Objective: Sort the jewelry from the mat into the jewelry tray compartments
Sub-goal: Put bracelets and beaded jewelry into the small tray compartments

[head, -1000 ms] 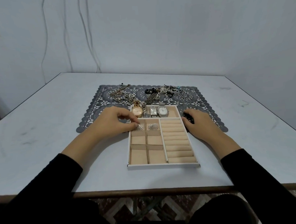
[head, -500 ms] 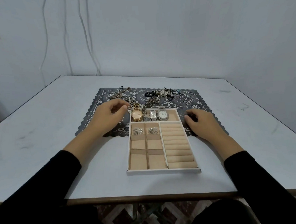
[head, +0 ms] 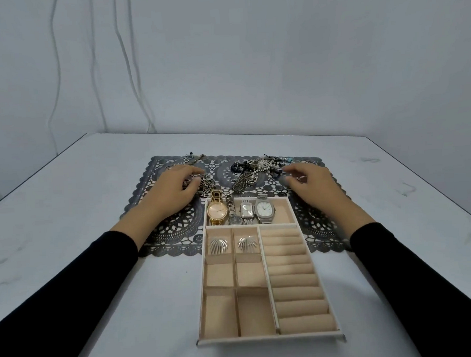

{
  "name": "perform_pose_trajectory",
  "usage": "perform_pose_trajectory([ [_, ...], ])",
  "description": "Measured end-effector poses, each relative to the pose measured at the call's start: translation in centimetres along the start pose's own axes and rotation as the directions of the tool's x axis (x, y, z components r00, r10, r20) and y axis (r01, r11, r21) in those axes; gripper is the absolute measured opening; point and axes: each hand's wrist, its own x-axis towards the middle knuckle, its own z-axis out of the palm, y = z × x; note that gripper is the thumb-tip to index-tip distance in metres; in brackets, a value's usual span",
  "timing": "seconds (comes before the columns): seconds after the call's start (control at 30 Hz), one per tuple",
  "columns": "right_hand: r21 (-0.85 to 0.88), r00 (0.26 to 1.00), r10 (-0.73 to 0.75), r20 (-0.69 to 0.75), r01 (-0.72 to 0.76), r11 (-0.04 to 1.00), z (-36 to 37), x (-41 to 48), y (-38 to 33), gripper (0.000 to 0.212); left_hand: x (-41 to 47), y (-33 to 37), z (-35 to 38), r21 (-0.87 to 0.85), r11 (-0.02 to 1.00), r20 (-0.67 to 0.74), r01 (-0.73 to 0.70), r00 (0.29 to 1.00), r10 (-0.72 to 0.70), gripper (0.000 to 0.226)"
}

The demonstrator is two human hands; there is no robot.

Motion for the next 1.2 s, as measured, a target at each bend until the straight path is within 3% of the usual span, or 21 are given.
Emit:
perform_pose_trajectory([
  [0.4, 0.092, 0.970, -0.192, 0.149, 0.180, 0.979, 3.8, 5.1, -0.5, 0.019, 3.7, -0.5, 1.5, 0.033, 0.989, 0.045, -0.144, 0.989, 0.142, 0.026],
  [0.77, 0.070, 0.934, -0.255, 0.250, 0.245, 0.967, 4.9, 6.6, 0.0, 0.029, 7.6, 1.1, 3.5, -0.018, 0.976, 0.135, -0.216, 0.967, 0.217, 0.029],
  [1.0, 0.153, 0.950, -0.190, 0.248, 0.155, 0.976, 4.1, 6.7, 0.1, 0.014, 8.6, 1.6, 3.8, -0.013, 0.979, 0.130, -0.202, 0.971, 0.201, 0.023],
  [1.2, 0.164, 0.946, -0.155, 0.284, 0.112, 0.980, 3.2, 6.8, 0.4, 0.020, 8.7, 1.2, 3.7, -0.037, 0.986, 0.136, -0.163, 0.977, 0.167, 0.016],
])
